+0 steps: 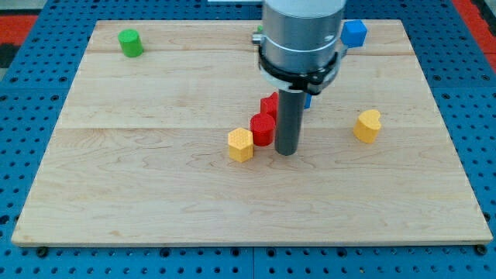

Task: Push the red circle away from the yellow hexagon and red star

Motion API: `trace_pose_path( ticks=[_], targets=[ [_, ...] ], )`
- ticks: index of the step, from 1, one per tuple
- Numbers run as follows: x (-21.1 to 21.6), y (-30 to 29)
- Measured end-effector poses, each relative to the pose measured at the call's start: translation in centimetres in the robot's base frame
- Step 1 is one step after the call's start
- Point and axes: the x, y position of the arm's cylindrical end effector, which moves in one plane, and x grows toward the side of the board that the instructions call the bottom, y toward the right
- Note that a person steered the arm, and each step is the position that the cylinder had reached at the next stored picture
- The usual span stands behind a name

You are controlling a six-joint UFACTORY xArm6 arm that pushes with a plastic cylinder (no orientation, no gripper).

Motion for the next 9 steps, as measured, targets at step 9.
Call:
trace_pose_path(
  ticks=[9],
  targets=[
    [-5.3, -12.9]
  ],
)
